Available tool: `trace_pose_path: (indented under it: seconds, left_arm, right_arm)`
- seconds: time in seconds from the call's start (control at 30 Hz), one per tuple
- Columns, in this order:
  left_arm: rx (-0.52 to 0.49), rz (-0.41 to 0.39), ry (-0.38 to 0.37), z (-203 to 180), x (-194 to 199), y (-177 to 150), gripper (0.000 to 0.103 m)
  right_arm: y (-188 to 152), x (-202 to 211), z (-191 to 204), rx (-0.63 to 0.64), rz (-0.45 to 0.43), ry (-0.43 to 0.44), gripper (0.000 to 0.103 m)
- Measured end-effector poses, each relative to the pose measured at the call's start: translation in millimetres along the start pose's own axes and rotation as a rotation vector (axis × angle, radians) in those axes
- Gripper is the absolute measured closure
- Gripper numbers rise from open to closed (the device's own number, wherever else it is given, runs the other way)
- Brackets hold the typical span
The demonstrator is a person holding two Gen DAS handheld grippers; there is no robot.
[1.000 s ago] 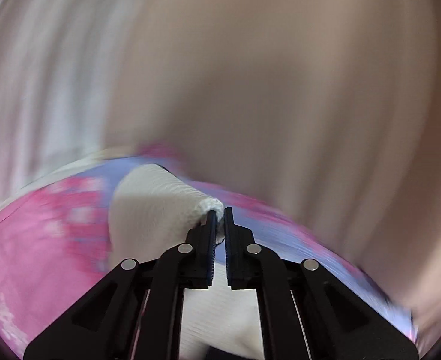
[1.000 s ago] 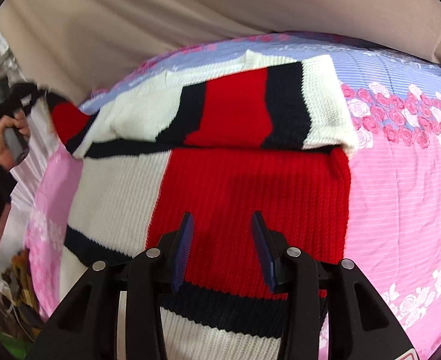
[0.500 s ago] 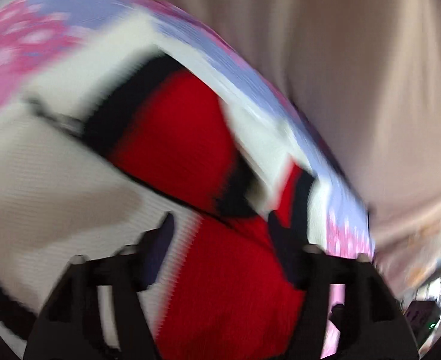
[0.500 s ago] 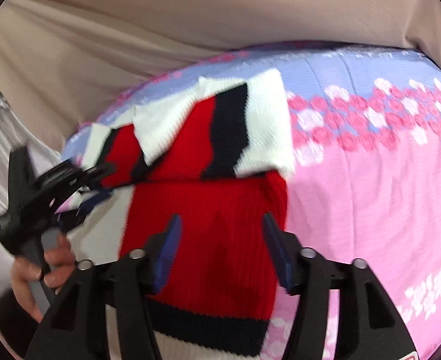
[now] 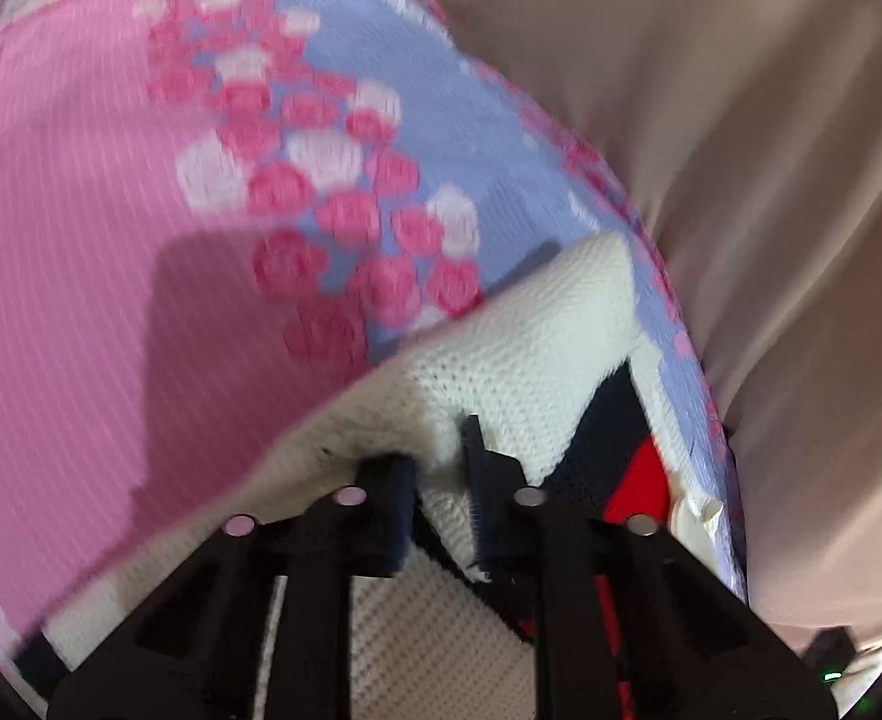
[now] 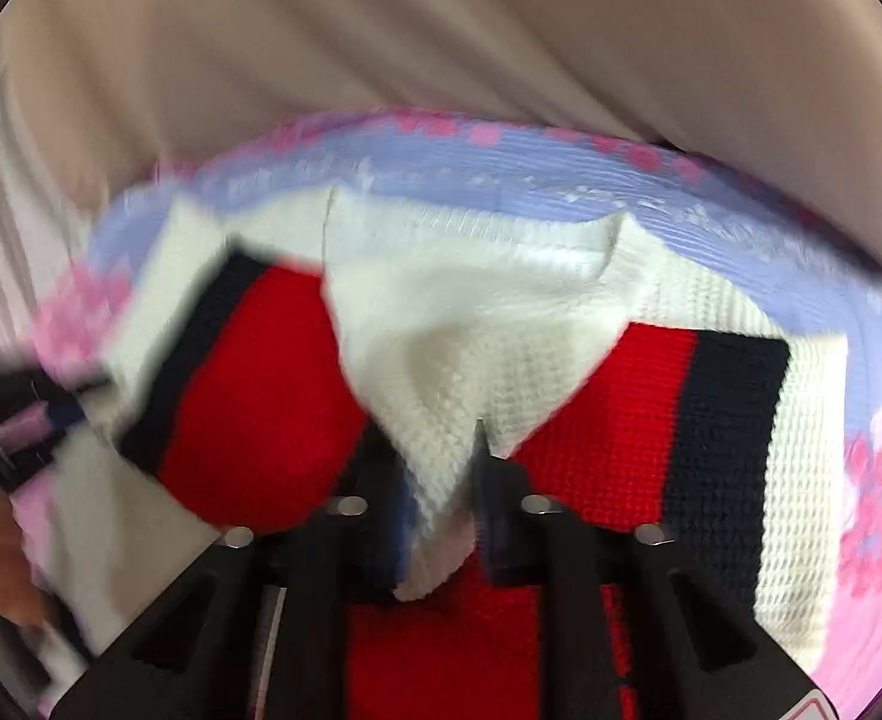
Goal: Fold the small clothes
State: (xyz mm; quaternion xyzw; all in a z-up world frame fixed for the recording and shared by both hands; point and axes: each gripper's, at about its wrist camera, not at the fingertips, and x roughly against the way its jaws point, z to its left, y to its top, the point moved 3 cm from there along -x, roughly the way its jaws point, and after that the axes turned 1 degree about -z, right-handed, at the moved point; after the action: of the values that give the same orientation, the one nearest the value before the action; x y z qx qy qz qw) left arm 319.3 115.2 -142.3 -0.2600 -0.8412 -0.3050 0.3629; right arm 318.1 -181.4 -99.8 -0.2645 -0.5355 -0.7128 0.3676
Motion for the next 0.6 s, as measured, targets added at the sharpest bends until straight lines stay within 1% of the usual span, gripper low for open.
trace_pose_path:
  seconds: [0.03,0.07,0.1,0.13,0.17,0.2,0.23,0.27,0.3,0.33,0.37,0.4,0.43,0.47,0.5,0.53,0.57,0.6]
  left_arm:
    - [0.007,-0.019,-0.007,12.9,6.3,9.4,0.090]
    - [0.012,-0.024,-0.006,17.6,8.1,12.1,0.090]
    - [0.022,-0.012,-0.006,22.5,5.2,13.1,0.090]
    - [0.030,0.001,0.001,29.0,2.7,11.3,0.090]
    - [0.034,0.013,0.011,33.3,-2.8,12.5,0.088]
    - [0.044,0.024,0.004,35.3,-3.9,8.3,0.088]
    - [0.057,0.023,-0.012,36.1,0.9,3.6,0.087]
    - [0.062,0.015,-0.029,32.5,7.7,-2.2,0.077]
    - [0.058,0.007,-0.039,29.7,12.0,-5.2,0.067]
    - [0.059,-0.003,-0.038,26.9,16.1,-8.8,0.046]
    - [0.065,-0.009,-0.032,29.3,18.9,-7.7,0.037]
    - [0.073,-0.002,-0.031,27.7,14.8,-8.2,0.037]
    - [0.078,0.015,-0.027,23.8,7.2,-8.2,0.039]
    - [0.083,0.026,-0.022,23.3,2.3,-7.5,0.046]
    - [0.078,0.018,-0.017,22.0,0.2,-4.3,0.053]
    - [0.062,0.013,-0.017,20.2,-1.4,0.6,0.080]
    - [0.046,0.016,-0.016,17.5,-2.7,5.2,0.093]
    - [0.041,0.000,-0.025,13.7,2.1,12.8,0.094]
  right_arm:
    - [3.9,16.9,-9.7,-0.083,-0.049,0.069,0.088]
    - [4.1,35.9,-24.8,-0.168,-0.088,0.115,0.088]
    - [-1.6,45.9,-39.6,-0.231,-0.107,0.136,0.086]
    - [-10.7,47.3,-53.0,-0.275,-0.106,0.131,0.079]
    - [-24.7,39.4,-66.6,-0.303,-0.063,0.083,0.074]
    - [-38.2,30.4,-76.3,-0.319,-0.008,0.040,0.070]
    - [-52.1,23.4,-84.0,-0.342,0.042,0.021,0.070]
    - [-66.2,22.4,-91.1,-0.384,0.062,0.040,0.070]
    - [-71.3,25.0,-94.6,-0.408,0.049,0.065,0.069]
    - [-73.1,28.8,-96.0,-0.423,0.029,0.083,0.066]
    - [-72.0,30.8,-96.5,-0.430,0.017,0.087,0.057]
    - [-67.7,31.4,-97.2,-0.433,0.001,0.078,0.046]
    - [-62.0,30.0,-98.4,-0.430,-0.014,0.058,0.042]
    - [-56.3,26.6,-100.9,-0.432,-0.022,0.042,0.042]
    - [-53.4,24.5,-105.3,-0.439,-0.029,0.039,0.042]
    - [-49.1,19.8,-109.3,-0.449,-0.034,0.035,0.053]
    - [-45.4,15.3,-110.9,-0.450,-0.029,0.039,0.068]
    - [-36.0,9.5,-107.4,-0.436,0.006,0.050,0.094]
